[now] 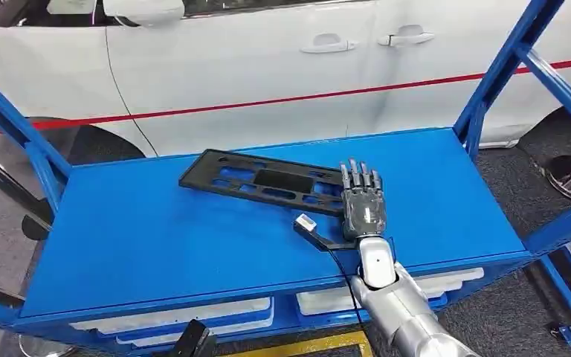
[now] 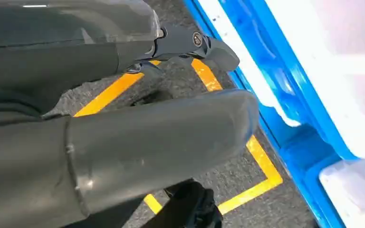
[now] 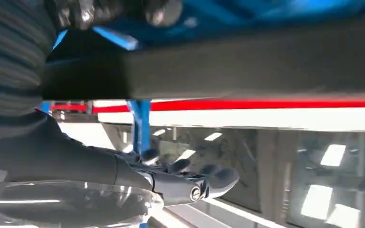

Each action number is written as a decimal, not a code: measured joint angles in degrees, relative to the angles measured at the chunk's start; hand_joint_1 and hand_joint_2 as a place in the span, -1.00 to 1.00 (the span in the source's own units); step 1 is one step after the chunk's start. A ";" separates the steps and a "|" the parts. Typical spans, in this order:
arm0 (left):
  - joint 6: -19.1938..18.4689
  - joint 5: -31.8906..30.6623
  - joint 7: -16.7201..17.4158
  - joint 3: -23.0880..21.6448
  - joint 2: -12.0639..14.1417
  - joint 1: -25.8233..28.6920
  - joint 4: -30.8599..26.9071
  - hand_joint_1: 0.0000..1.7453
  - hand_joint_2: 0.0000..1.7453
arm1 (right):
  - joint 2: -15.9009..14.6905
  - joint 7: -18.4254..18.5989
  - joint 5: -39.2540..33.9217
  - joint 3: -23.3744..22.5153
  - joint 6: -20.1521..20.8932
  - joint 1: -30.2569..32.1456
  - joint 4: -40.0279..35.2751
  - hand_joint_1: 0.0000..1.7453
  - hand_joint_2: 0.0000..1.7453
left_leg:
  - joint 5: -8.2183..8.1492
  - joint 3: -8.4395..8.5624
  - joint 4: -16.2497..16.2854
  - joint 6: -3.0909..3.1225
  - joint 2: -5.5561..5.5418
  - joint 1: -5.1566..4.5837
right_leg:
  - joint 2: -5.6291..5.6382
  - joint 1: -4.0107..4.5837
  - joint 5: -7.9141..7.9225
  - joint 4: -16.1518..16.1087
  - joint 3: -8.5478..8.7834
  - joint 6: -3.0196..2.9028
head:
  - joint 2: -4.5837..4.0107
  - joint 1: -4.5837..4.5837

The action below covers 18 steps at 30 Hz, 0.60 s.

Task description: Take the parts from the cabinet and place them on the table.

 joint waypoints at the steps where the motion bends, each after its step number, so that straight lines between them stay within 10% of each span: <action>1: 0.07 0.02 -0.02 0.00 0.00 0.00 0.00 -1.00 -1.00 | 0.00 0.00 0.00 0.00 0.00 0.00 0.02 1.00 1.00 | 0.24 0.05 -0.31 0.46 -0.01 -0.08 | 0.00 -0.01 0.15 -0.27 0.12 0.41 | 0.00 -0.02; 3: 0.13 0.11 -0.07 -0.02 -0.17 -0.05 0.00 -1.00 -1.00 | -0.22 0.00 0.00 0.00 -0.02 -0.02 0.02 1.00 1.00 | 1.03 0.85 -1.76 1.16 0.10 0.53 | -0.07 0.10 -0.99 1.19 -0.37 1.01 | 0.00 0.04; 6: 0.26 0.46 -0.17 -0.20 -0.20 -0.09 0.00 -1.00 -1.00 | -0.39 0.00 0.00 0.00 0.00 0.35 0.11 1.00 1.00 | 0.98 0.80 -1.68 1.62 0.20 0.45 | -0.07 -0.05 -7.05 13.30 -6.48 1.22 | 0.00 0.00; 8: 0.28 0.50 -0.17 -0.28 -0.20 0.01 0.00 -1.00 -1.00 | -0.55 0.00 0.00 0.00 0.00 0.96 0.13 1.00 1.00 | 0.78 0.83 -1.53 1.65 0.15 0.46 | -0.10 -0.14 -7.09 17.29 -9.01 1.40 | 0.00 0.00; 11: 0.35 0.55 -0.20 -0.33 -0.26 0.02 0.00 -1.00 -1.00 | -0.66 -0.11 0.00 0.00 0.00 0.96 0.13 1.00 1.00 | -0.11 1.22 -0.77 1.10 -0.05 0.63 | -0.18 -0.56 0.47 5.34 -3.56 1.50 | 0.00 0.02; 12: 0.35 0.55 -0.20 -0.35 -0.28 0.03 0.00 -1.00 -1.00 | -0.68 -0.37 0.00 0.00 0.00 0.91 0.11 1.00 1.00 | -0.63 1.13 -0.19 0.73 -0.04 0.64 | -0.19 -0.64 1.03 1.34 -1.95 1.46 | 0.00 0.04; 18: 0.46 0.63 -0.35 -0.39 -0.26 -0.13 0.00 -1.00 -1.00 | -0.70 -1.53 0.00 -0.02 -0.07 0.60 -0.81 1.00 1.00 | -2.09 1.12 0.96 -0.92 -0.01 0.60 | -0.16 -0.35 0.30 0.50 -0.91 -0.69 | 0.00 0.00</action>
